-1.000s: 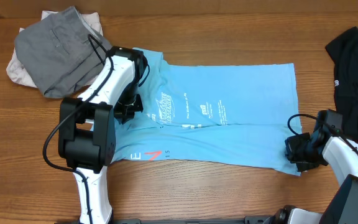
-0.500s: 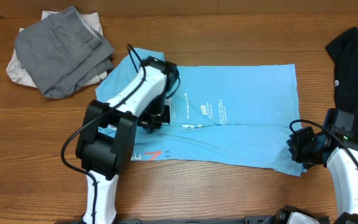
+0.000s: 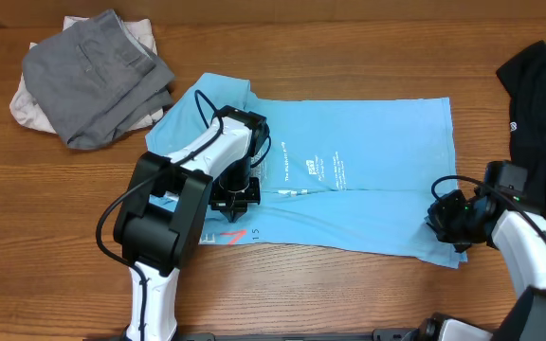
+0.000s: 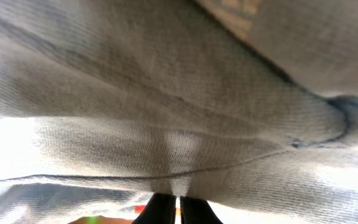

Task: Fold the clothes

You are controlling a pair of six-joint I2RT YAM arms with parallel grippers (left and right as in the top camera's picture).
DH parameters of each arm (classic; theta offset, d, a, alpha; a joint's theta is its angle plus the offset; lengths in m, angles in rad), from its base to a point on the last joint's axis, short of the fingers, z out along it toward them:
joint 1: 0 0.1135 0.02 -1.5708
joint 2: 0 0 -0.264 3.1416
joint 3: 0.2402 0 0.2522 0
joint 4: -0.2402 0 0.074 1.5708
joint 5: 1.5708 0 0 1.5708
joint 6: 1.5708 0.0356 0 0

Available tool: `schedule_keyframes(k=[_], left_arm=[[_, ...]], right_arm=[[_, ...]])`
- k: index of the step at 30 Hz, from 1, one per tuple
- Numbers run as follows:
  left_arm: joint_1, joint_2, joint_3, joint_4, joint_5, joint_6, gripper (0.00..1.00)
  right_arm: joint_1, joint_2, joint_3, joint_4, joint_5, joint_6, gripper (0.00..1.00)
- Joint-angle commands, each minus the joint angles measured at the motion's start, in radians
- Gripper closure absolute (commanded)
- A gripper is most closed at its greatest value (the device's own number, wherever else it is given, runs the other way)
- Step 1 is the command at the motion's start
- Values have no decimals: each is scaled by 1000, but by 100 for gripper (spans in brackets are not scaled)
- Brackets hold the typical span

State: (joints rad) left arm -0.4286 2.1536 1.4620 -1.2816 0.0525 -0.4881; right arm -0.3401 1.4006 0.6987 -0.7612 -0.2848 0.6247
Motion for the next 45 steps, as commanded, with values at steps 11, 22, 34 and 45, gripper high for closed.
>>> schedule_keyframes(k=[11, 22, 34, 45], left_arm=[[98, -8, -101, -6, -78, 2, 91], [180, -8, -142, 0, -86, 3, 92], [152, -8, -142, -5, -58, 10, 91], [44, -8, -142, 27, 24, 8, 91]], right_arm=[[35, 134, 21, 70, 26, 56, 90], [36, 134, 21, 27, 92, 113, 94], [-12, 133, 21, -34, 136, 169, 96], [-117, 133, 21, -87, 180, 168, 96]])
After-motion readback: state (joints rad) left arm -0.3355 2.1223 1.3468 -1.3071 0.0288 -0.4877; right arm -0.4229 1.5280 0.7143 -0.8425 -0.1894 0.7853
